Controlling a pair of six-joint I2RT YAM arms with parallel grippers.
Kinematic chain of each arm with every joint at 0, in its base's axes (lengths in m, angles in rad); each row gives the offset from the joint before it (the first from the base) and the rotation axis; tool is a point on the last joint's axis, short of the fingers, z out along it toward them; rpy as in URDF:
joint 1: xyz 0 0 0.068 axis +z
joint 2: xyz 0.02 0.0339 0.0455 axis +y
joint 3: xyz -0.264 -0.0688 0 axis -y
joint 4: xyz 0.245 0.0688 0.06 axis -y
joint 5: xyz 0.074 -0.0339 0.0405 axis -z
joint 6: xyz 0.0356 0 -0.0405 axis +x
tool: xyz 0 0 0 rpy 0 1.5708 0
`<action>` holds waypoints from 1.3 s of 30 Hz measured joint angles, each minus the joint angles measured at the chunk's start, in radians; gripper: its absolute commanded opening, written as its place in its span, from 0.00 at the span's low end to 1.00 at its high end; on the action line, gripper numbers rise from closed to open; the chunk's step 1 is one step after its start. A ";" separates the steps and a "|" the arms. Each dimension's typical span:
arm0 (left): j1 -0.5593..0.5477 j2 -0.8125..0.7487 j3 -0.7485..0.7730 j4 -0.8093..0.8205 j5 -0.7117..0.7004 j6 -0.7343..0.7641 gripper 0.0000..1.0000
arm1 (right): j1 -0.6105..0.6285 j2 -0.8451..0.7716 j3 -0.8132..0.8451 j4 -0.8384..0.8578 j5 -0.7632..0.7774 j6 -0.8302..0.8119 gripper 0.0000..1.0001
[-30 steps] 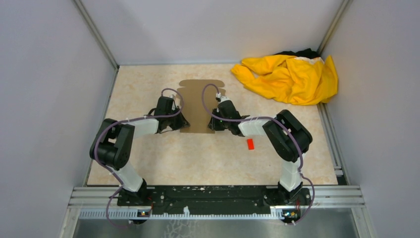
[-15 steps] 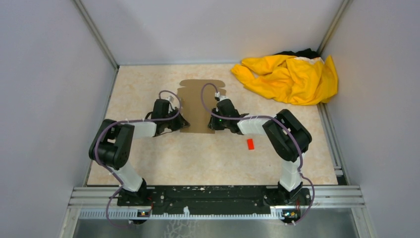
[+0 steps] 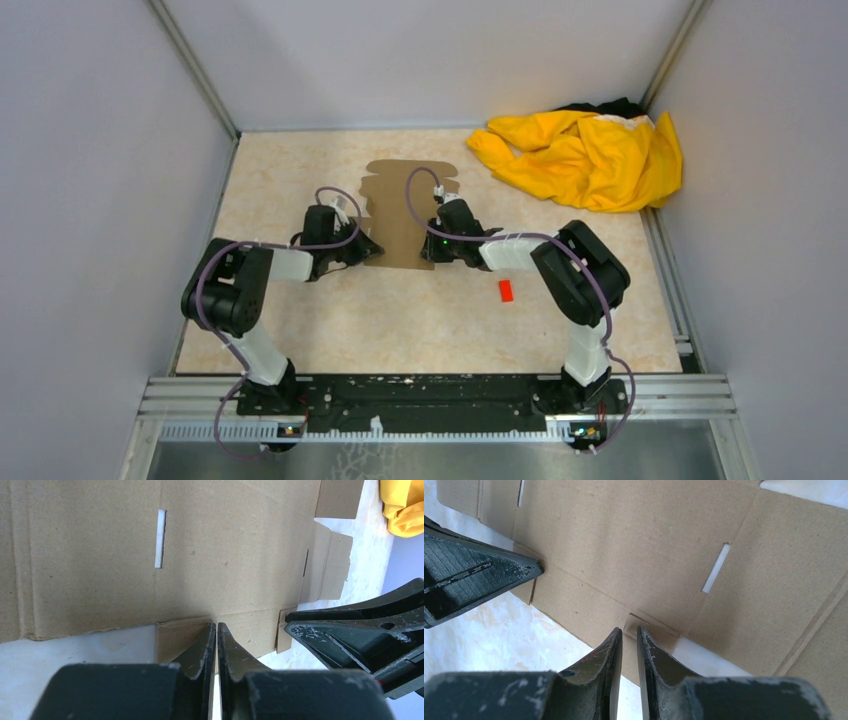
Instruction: Fold the paper box
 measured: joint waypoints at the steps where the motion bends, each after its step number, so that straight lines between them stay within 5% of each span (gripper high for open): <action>1: 0.000 0.000 -0.003 0.005 0.000 -0.002 0.11 | 0.000 0.000 0.000 0.000 0.000 0.000 0.19; 9: -0.003 -0.016 -0.004 -0.014 -0.014 0.001 0.16 | 0.000 0.000 0.001 -0.001 -0.001 -0.005 0.19; 20: -0.022 -0.083 0.103 -0.303 -0.070 0.088 0.23 | 0.010 -0.002 0.093 -0.185 -0.009 -0.052 0.21; 26: -0.017 -0.083 0.214 -0.425 -0.082 0.138 0.24 | 0.011 -0.026 0.159 -0.410 0.023 -0.105 0.29; 33: -0.017 -0.113 0.281 -0.515 -0.094 0.151 0.26 | 0.010 -0.098 0.237 -0.600 0.024 -0.166 0.50; 39: -0.017 -0.158 0.311 -0.561 -0.128 0.164 0.29 | 0.000 -0.178 0.321 -0.632 0.013 -0.211 0.52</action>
